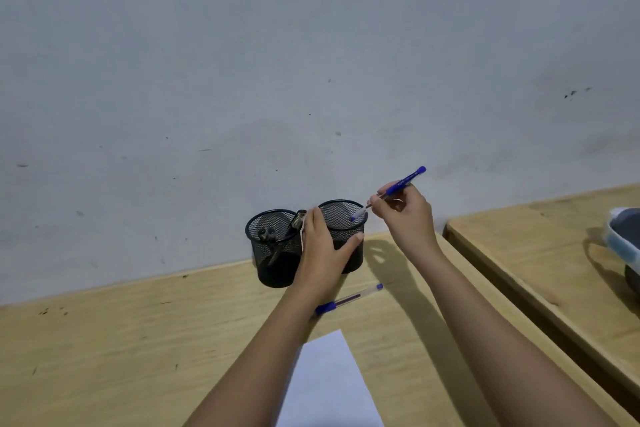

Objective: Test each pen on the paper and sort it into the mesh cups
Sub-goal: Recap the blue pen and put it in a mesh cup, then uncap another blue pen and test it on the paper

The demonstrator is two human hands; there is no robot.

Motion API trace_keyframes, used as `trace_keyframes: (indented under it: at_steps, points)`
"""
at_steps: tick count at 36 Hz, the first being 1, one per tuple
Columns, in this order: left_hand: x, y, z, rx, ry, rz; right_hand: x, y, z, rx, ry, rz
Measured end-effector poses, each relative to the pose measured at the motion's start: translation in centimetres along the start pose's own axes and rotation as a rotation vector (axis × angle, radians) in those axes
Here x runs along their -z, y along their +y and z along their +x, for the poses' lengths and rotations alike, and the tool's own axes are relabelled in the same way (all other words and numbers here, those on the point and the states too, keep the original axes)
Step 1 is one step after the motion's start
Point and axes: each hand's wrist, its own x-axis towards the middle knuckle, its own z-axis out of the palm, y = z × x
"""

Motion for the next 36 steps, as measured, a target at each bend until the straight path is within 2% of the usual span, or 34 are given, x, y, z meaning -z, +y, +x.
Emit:
trace_keyframes:
  at_steps: [4,15,27,34,36]
  points:
    - [-0.3,-0.2,0.2,0.026,0.002,-0.053,-0.8,1.0,0.6,-0.012,-0.079,-0.109]
    - [-0.4,-0.5,0.3,0.026,0.017,-0.075,-1.8,2.3,1.2,0.103,-0.208,-0.367]
    - [0.0,-0.2,-0.8,0.047,0.022,-0.07,0.1,1.3,-0.1,0.054,-0.229,-0.334]
    - [1.4,-0.2,-3.3,0.001,-0.047,0.022,1.4,1.3,-3.1,0.054,-0.196,-0.309]
    - [2.4,-0.7,-4.6,-0.037,-0.111,0.052,1.4,1.6,-4.3,0.043,-0.195,-0.312]
